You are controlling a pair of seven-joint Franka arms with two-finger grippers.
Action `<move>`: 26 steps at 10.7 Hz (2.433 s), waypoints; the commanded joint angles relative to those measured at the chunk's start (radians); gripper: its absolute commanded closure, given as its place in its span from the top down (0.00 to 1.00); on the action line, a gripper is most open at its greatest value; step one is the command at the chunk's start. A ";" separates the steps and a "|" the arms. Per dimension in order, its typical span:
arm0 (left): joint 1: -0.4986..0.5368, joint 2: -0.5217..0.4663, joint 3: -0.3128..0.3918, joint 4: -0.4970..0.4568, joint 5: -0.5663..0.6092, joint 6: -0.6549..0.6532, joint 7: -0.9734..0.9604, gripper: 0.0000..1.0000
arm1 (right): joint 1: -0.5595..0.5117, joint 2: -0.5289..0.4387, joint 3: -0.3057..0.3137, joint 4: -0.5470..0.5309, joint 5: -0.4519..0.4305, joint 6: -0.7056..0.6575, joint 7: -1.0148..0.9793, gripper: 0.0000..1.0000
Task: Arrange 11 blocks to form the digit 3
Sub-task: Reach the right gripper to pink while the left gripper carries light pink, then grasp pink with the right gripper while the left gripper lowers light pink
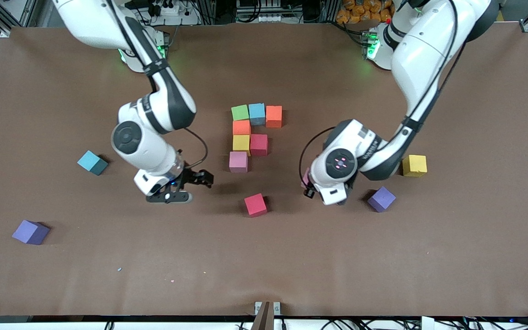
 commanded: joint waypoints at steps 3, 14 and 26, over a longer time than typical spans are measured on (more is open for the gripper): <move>-0.039 -0.057 -0.025 -0.111 -0.002 0.119 -0.390 0.00 | -0.005 0.046 -0.013 0.095 -0.043 -0.008 -0.055 1.00; -0.100 -0.214 -0.025 -0.489 -0.003 0.458 -0.589 0.00 | 0.167 0.348 -0.013 0.458 -0.051 0.046 0.322 1.00; -0.178 -0.108 0.002 -0.432 -0.002 0.498 -0.581 0.00 | 0.239 0.516 -0.010 0.589 -0.209 0.094 0.219 1.00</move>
